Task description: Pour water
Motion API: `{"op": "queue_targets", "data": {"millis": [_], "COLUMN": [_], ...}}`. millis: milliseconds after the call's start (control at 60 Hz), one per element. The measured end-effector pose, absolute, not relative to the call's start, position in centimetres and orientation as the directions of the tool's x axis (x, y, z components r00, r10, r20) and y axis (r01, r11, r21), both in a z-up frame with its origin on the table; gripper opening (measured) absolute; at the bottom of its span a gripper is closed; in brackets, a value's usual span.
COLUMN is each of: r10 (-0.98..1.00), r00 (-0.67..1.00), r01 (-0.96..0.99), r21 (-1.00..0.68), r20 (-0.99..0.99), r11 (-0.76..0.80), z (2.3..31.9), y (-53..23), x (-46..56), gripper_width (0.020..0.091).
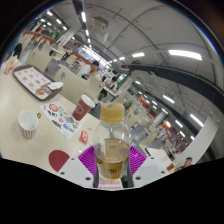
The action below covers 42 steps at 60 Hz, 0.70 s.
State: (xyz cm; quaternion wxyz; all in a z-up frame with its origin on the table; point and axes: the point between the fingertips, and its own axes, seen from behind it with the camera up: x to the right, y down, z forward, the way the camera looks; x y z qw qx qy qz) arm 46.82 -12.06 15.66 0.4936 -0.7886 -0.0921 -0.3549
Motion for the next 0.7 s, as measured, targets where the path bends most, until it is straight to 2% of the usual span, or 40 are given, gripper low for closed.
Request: {"op": "queue_targets", "data": {"millis": [67, 217, 317, 433, 583, 700], "r10": [-0.171, -0.044, 0.061, 0.165, 0.244, 0.267], "r00": [0.606, 0.206, -0.072, -0.319, -0.487, -0.481], "r01": [0.621, 0.837, 0.88, 0.845, 0.774, 0.771], "r21": [-0.597, -0.199, 0.092, 0.359, 0.544, 0.548], "r20": [0.777, 0.978, 0.996, 0.933, 0.839, 0.835], "r11": [-0.508, -0.509, -0.466, -0.397, -0.324, -0.324], "z": [17.9, 19.3, 18.1, 15.6, 13.3, 12.9], "y": [-10.7, -6.6, -4.7, -3.3, -2.5, -2.4], "x": [45.3, 40.8, 37.9, 35.8, 34.5, 34.4], "gripper_width": [0.0382, 0.0379, 0.0381, 0.0381, 0.0382, 0.038]}}
